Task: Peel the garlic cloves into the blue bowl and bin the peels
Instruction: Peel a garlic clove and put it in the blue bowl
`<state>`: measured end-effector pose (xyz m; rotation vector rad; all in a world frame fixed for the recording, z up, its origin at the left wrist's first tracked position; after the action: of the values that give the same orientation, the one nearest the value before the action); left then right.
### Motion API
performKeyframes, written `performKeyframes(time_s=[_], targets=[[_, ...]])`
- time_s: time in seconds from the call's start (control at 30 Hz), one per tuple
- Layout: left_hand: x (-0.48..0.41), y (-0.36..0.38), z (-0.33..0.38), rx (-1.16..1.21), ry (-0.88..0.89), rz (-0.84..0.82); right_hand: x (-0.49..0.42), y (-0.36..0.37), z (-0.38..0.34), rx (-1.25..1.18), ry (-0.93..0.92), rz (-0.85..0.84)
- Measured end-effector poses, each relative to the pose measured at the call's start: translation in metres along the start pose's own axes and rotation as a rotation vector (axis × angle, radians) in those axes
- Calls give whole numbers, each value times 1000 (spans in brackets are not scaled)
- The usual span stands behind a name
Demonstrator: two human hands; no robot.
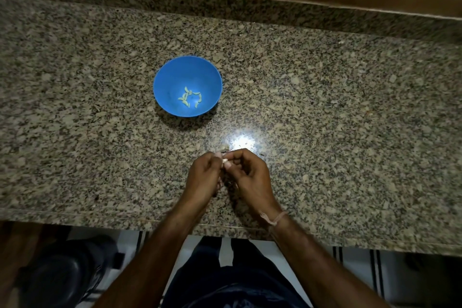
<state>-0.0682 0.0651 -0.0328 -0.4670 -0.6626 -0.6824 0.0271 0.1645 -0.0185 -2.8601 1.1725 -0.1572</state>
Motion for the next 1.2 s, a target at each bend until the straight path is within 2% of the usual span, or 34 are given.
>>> performKeyframes(time_s=[0.3, 0.5, 0.8, 1.0, 1.2], targets=[[6, -5, 18, -164, 204, 136, -2, -12, 12, -226, 116, 81], [7, 6, 11, -48, 83, -4, -6, -14, 18, -149, 77, 25], [18, 6, 19, 69, 65, 43, -8, -25, 10, -84, 9, -15], [27, 11, 28, 62, 120, 63, -8, -34, 0, 52, -84, -49], [28, 15, 26, 15, 137, 71, -8, -44, -1, 55, -100, -34]])
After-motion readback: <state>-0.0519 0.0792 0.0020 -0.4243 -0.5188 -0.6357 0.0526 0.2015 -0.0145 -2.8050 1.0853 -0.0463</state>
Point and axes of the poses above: each hand's wrist, its own x-axis away from the middle knuckle, its own y-axis out of the palm, z = x × y, the point moved 8 cm from there along -x, towards the middle knuckle, and after that the axes turned 11 degrees about -y, right-handed, at the moved point
